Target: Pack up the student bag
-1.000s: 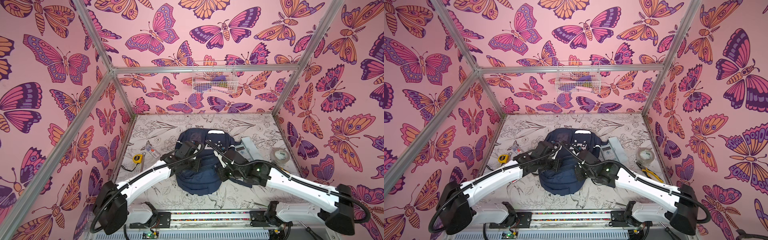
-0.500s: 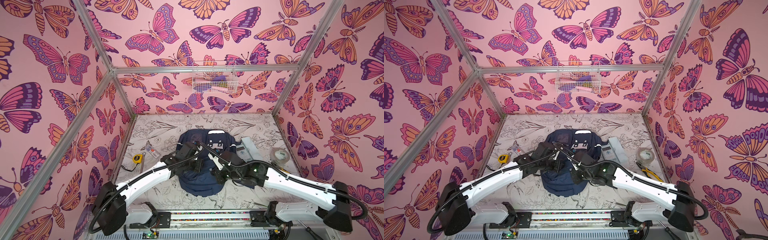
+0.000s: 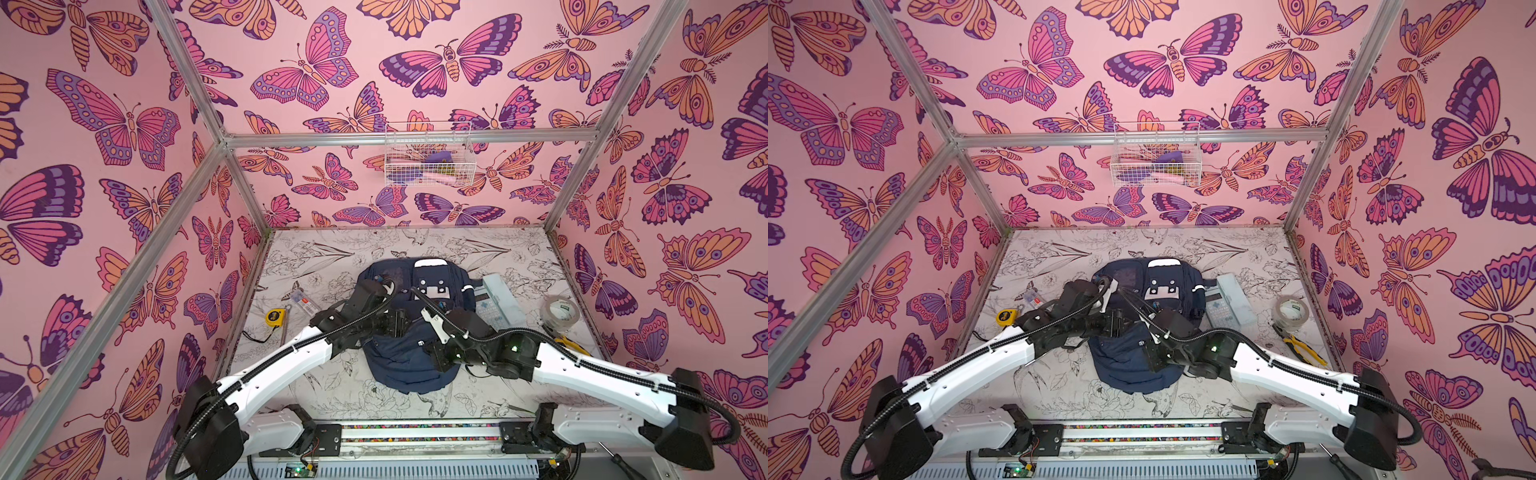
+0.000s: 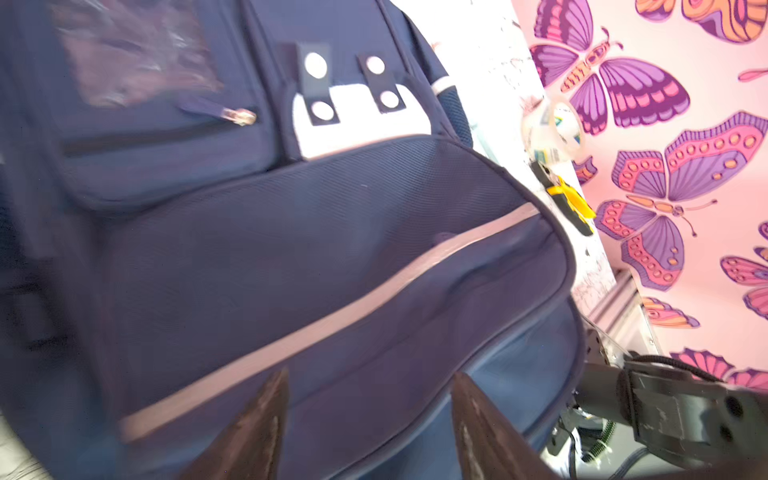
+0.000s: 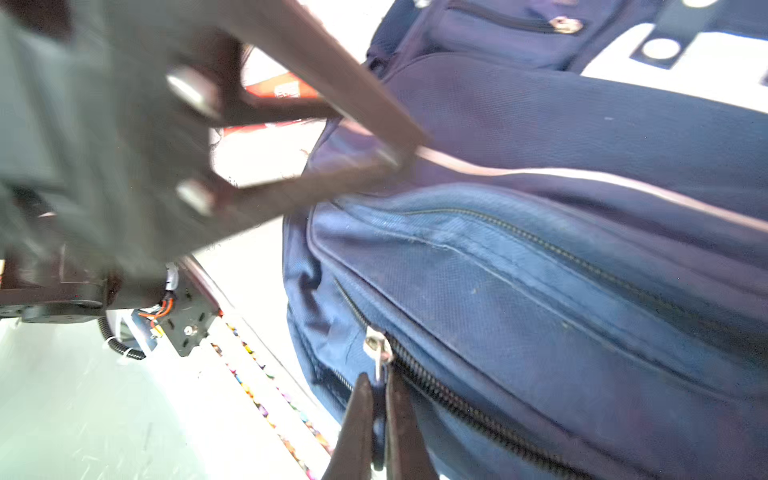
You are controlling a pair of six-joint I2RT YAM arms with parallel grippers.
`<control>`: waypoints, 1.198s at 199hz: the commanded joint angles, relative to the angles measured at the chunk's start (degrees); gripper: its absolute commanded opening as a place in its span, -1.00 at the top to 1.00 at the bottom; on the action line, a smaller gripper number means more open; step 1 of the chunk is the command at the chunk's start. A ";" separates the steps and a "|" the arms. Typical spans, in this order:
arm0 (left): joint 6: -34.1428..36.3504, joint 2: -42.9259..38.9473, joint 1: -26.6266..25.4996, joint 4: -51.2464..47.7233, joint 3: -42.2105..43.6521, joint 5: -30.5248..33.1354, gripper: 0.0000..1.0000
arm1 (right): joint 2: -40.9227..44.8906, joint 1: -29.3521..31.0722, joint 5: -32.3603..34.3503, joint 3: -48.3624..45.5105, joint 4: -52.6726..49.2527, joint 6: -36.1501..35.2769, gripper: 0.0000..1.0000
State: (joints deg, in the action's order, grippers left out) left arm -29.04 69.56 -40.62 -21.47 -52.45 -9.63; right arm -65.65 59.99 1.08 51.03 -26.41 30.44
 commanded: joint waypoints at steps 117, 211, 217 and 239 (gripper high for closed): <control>19.24 10.67 -4.99 -14.11 -8.32 4.11 -0.32 | 4.28 -0.92 0.90 -2.15 2.34 0.98 1.00; 11.85 7.85 -3.37 -11.32 -16.90 -0.50 1.00 | -0.08 -0.88 -3.19 0.01 2.42 -1.31 1.00; 10.10 7.15 -2.88 -10.74 -17.83 -2.23 1.00 | -1.13 -0.81 -3.64 0.71 2.19 -1.51 1.00; 2.96 4.98 -0.34 -8.06 -20.41 -8.34 1.00 | -4.01 0.24 -3.76 3.29 1.48 -2.72 1.00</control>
State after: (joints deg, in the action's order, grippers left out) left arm -15.68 79.53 -43.68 -36.56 -67.70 -10.48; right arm -67.13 59.18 -0.47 50.92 -24.62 30.15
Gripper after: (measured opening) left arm 0.065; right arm 0.092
